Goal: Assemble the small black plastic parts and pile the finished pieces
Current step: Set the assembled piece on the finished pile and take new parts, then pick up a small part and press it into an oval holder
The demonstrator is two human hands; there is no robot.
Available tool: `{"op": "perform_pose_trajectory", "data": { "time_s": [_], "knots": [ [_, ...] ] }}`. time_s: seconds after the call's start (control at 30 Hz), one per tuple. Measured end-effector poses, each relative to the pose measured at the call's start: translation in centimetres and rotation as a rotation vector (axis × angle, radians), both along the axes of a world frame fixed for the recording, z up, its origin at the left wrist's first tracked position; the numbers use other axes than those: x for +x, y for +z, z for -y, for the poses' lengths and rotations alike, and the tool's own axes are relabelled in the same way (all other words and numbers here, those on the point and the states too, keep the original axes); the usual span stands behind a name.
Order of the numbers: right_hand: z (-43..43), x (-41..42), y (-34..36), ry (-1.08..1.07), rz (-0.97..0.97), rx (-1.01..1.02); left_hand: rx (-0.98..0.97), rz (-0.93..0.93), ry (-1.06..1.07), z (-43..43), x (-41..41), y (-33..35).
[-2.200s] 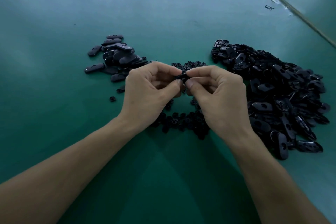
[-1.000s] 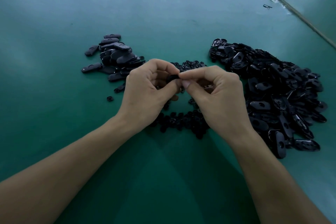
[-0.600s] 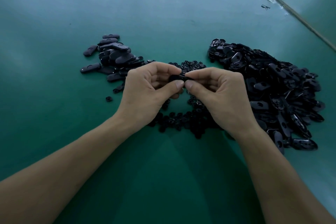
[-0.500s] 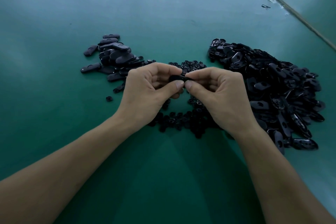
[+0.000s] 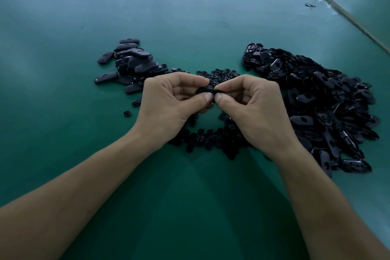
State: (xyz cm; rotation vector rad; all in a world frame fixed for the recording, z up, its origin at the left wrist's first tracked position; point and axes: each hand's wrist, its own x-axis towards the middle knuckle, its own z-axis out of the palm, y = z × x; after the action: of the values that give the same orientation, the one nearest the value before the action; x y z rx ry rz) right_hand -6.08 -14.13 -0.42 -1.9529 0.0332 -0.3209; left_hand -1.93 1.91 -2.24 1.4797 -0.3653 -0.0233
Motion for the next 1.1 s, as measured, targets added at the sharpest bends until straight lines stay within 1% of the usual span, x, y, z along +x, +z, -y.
{"op": "perform_pose_trajectory", "data": {
  "time_s": [0.13,0.23,0.33,0.4,0.47,0.57,0.67,0.77,0.97,1.03,1.1],
  "knots": [
    [0.0,-0.1,0.2,0.016,0.009,0.004,-0.001,-0.004,-0.003,-0.1,0.0,0.1],
    [0.2,-0.1,0.3,-0.025,0.031,-0.064,-0.01,0.019,0.007,0.0,0.0,0.0],
    [1.1,-0.1,0.5,-0.222,0.078,-0.283,-0.105,-0.027,0.065,0.0,0.2,-0.2],
    [2.1,-0.2,0.4,-0.367,0.05,-0.467,-0.174,-0.069,0.099,-0.2,0.5,-0.1],
    [3.0,-0.3,0.1,-0.437,-0.06,-0.621,-0.235,-0.122,0.127,-0.3,0.8,0.1],
    [3.4,-0.4,-0.2,-0.426,-0.23,-0.772,-0.378,-0.243,0.183,-0.4,1.3,0.4],
    [3.4,-0.5,-0.3,-0.412,-0.301,-0.822,-0.513,-0.342,0.253,-1.1,2.2,1.2],
    [3.3,-0.5,-0.2,-0.419,-0.323,-0.84,-0.569,-0.343,0.3,-1.8,3.1,2.0],
    [3.1,-0.5,-0.2,-0.446,-0.32,-0.829,-0.536,-0.367,0.435,-2.4,4.3,1.8],
    [3.1,-0.5,-0.2,-0.444,-0.314,-0.84,-0.534,-0.373,0.447,-2.7,4.7,1.6],
    [3.1,-0.4,-0.2,-0.442,-0.287,-0.835,-0.468,-0.356,0.416,-2.8,4.8,1.4]
  ]
}}
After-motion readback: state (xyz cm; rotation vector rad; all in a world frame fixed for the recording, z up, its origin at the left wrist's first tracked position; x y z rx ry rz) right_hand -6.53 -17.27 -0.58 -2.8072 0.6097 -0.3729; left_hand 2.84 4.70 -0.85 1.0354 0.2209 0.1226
